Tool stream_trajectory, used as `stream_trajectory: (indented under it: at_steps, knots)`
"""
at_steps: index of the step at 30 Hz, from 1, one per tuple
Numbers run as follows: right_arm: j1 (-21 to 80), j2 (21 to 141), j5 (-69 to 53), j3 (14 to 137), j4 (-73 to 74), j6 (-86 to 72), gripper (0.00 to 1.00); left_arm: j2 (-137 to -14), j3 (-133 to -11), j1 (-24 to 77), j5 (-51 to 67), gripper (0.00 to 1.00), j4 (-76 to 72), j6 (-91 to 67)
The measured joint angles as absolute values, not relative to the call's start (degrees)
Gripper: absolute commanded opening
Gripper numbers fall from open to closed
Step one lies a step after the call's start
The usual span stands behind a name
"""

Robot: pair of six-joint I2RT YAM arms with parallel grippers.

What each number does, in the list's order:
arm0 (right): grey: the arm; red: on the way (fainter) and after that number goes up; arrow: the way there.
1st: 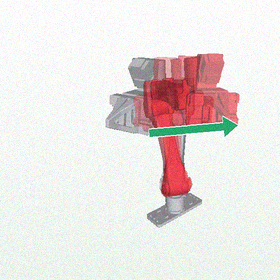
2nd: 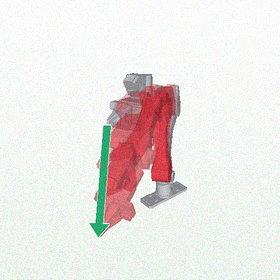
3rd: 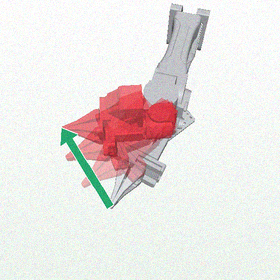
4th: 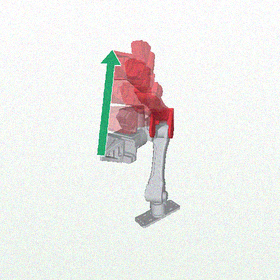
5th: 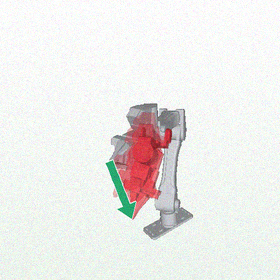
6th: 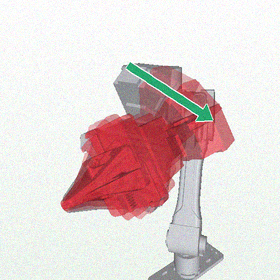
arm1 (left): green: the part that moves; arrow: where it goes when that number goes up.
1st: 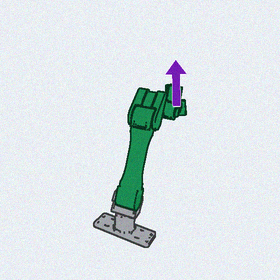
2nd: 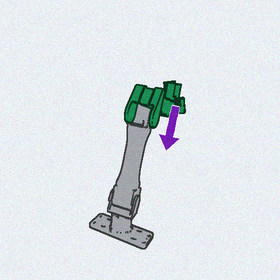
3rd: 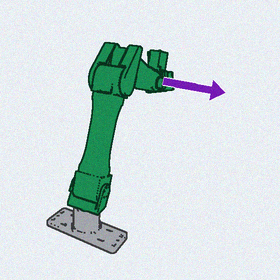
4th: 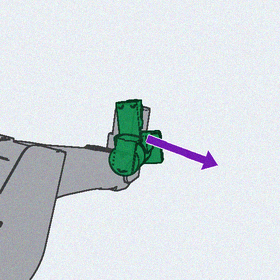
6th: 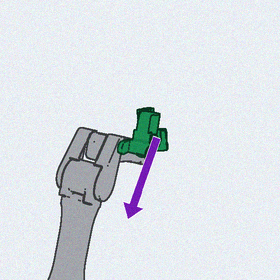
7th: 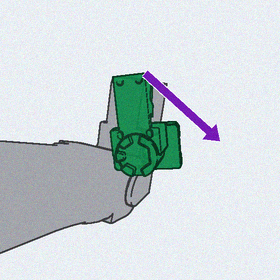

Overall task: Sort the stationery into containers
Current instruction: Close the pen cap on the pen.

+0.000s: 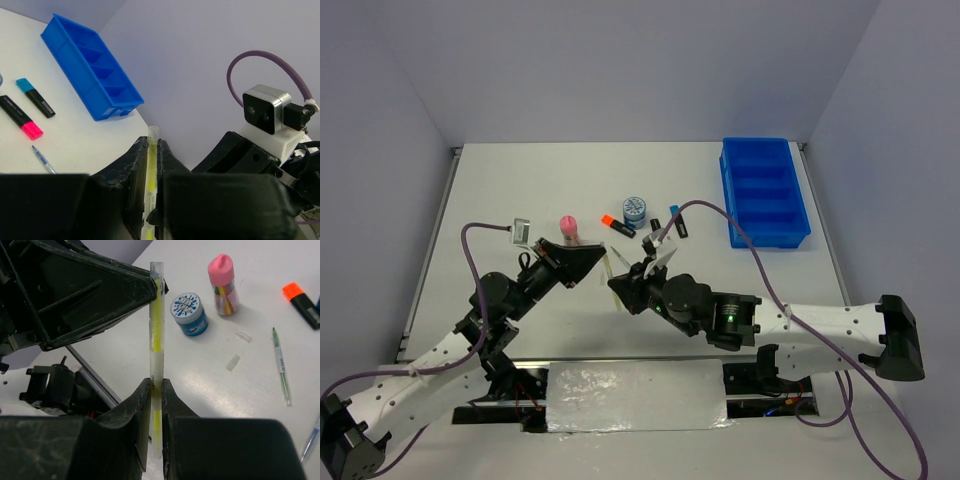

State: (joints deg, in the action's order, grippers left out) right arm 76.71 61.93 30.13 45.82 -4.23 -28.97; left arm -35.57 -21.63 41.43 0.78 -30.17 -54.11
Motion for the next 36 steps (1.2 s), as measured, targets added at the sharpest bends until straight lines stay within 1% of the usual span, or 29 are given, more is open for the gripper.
stream_trajectory:
  at_steps: [1,3,8,9,11,12,13,14,15,16,17,18,19,20,21,23,25,26,27,28,29,31,32,33,34,35,36]
  knots:
    - [76.71,61.87,30.17,45.82,-4.6,-28.05,0.0,-35.68,-21.63,41.43,0.8,0.3,-30.65,-54.06]
    - [76.66,61.87,30.24,45.82,-6.13,-25.3,0.0,-35.64,-21.61,41.36,1.65,0.36,-31.11,-53.82]
    - [75.88,62.0,30.2,45.98,-10.72,-20.69,0.0,-35.4,-21.71,41.8,5.1,0.37,-28.95,-52.42]
    - [75.85,62.06,30.2,45.98,-10.85,-20.21,0.0,-35.38,-21.87,41.78,5.37,0.34,-28.42,-52.18]
    - [75.85,62.13,30.2,45.98,-11.18,-19.73,0.0,-35.38,-22.31,41.8,6.13,0.22,-27.79,-51.31]
    - [75.85,62.13,30.22,45.98,-11.27,-19.49,0.0,-35.38,-22.74,41.82,6.61,0.19,-27.35,-50.63]
    - [75.85,62.13,30.22,45.98,-11.53,-19.29,0.0,-35.38,-23.05,41.78,6.96,0.07,-27.07,-50.13]
    - [75.85,62.13,30.17,45.98,-11.84,-18.94,0.0,-35.4,-23.42,41.78,7.27,0.02,-26.92,-49.39]
    - [75.85,62.13,30.0,45.98,-12.21,-18.55,0.0,-35.46,-23.77,41.76,7.51,0.0,-26.65,-48.93]
    - [75.85,62.08,29.78,45.98,-12.51,-18.22,0.03,-35.51,-24.05,41.69,7.99,0.0,-26.59,-48.07]
    - [75.79,62.0,29.45,45.98,-12.93,-17.78,0.09,-35.55,-24.45,41.54,8.4,0.0,-26.41,-47.11]
    - [75.75,61.87,29.02,45.89,-13.34,-17.3,0.23,-35.55,-24.91,41.45,9.08,0.0,-26.02,-46.24]
    - [75.64,61.54,28.16,45.56,-14.0,-16.71,0.31,-35.55,-25.45,41.32,10.04,0.0,-25.69,-44.86]
    - [75.57,61.12,27.14,45.28,-14.48,-16.4,0.41,-35.53,-25.91,41.28,11.05,0.0,-25.3,-43.7]
    - [75.5,60.8,25.69,45.06,-14.94,-16.01,0.45,-35.42,-26.48,41.34,12.6,0.0,-25.28,-42.85]
    - [75.48,60.45,22.87,44.34,-16.08,-15.29,0.47,-35.2,-27.7,41.45,15.79,0.0,-24.93,-40.84]
    - [75.48,60.45,20.75,43.99,-17.02,-15.07,0.44,-34.33,-28.14,41.65,18.31,0.0,-24.75,-39.51]
    - [75.48,60.42,19.92,43.79,-17.47,-15.05,0.27,-33.69,-28.14,41.67,19.29,0.0,-24.75,-39.03]
    - [75.48,60.4,19.07,43.75,-17.69,-14.68,0.15,-33.17,-28.14,41.71,19.92,0.0,-24.73,-38.83]
    - [75.48,60.4,18.06,43.7,-18.06,-14.79,0.06,-32.75,-28.14,41.74,20.4,0.0,-24.71,-38.48]
    - [75.5,60.36,17.65,43.7,-18.33,-14.66,0.0,-32.56,-28.14,41.71,20.97,0.01,-24.69,-37.76]
    - [75.5,60.16,16.73,43.7,-18.57,-14.9,0.0,-32.29,-28.23,41.74,21.3,0.1,-24.62,-37.6]
    - [75.5,60.1,16.62,43.7,-18.63,-14.87,0.0,-32.32,-28.42,41.74,21.41,0.18,-24.4,-37.56]
    - [75.48,60.05,16.43,43.7,-18.72,-14.87,0.0,-32.36,-28.64,41.71,21.39,0.38,-24.18,-37.47]
    - [75.48,60.03,16.1,43.68,-18.81,-14.9,0.0,-32.36,-28.91,41.74,21.23,0.48,-23.62,-36.99]
    - [75.48,60.03,15.79,43.68,-18.87,-14.87,0.0,-32.38,-29.43,41.74,20.71,0.6,-22.55,-36.75]
    - [75.48,60.01,15.57,43.68,-18.92,-14.85,0.0,-32.42,-30.0,41.71,20.1,0.8,-21.63,-36.29]
